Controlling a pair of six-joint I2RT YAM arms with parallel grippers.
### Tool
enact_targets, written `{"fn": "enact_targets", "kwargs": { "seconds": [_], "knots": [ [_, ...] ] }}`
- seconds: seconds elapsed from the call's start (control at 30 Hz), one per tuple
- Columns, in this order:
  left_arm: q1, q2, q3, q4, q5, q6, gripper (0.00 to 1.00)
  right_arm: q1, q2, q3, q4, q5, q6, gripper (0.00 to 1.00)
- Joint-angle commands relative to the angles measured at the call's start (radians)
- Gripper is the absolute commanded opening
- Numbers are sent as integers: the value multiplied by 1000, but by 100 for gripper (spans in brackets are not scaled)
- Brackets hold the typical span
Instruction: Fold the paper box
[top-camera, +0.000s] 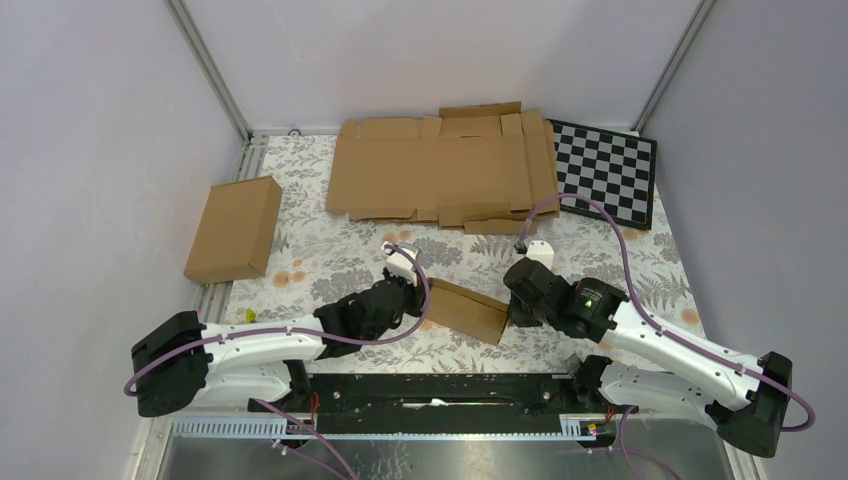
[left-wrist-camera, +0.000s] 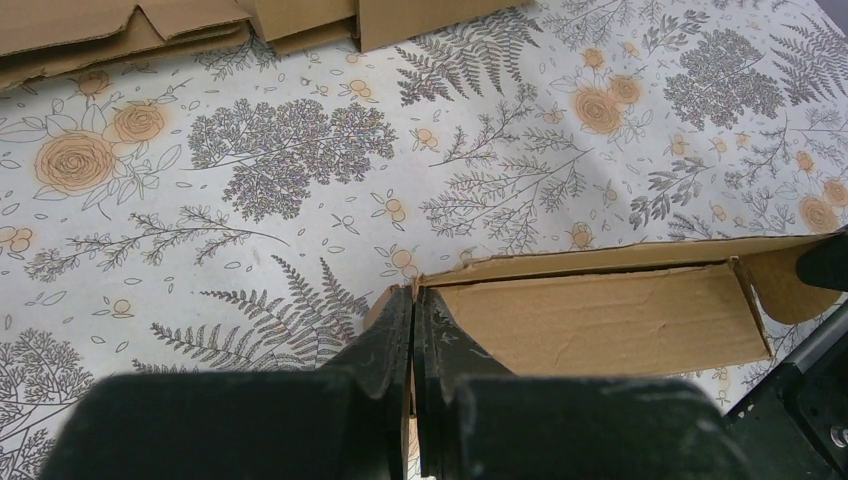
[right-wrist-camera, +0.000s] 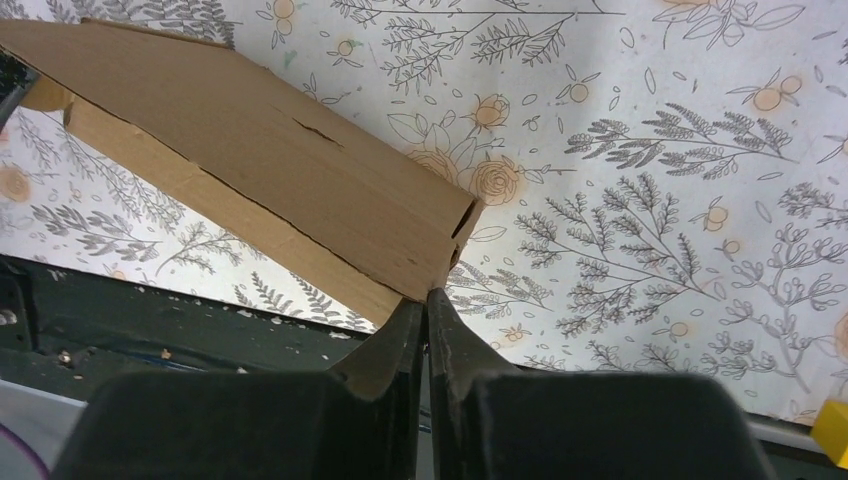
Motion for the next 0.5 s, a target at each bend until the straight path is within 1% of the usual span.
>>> {"fn": "enact_targets", "kwargs": {
  "seconds": [0.0, 0.13, 0.23, 0.3, 0.47],
  "knots": [
    [-16, 15, 30, -24, -6, 6, 0, 3, 16, 1, 36, -21, 128, 7],
    [-20, 14, 30, -29, -10, 12, 0, 0, 25, 4, 35, -21, 171, 7],
    [-19, 12, 30, -32, -11, 13, 0, -3, 30, 14, 18, -11, 196, 17],
    [-19, 12, 30, -32, -15, 12, 0, -4, 42, 27, -4, 7, 204, 26],
    [-19, 12, 29, -32, -17, 13, 0, -5, 53, 5, -10, 7, 182, 26]
  ]
}}
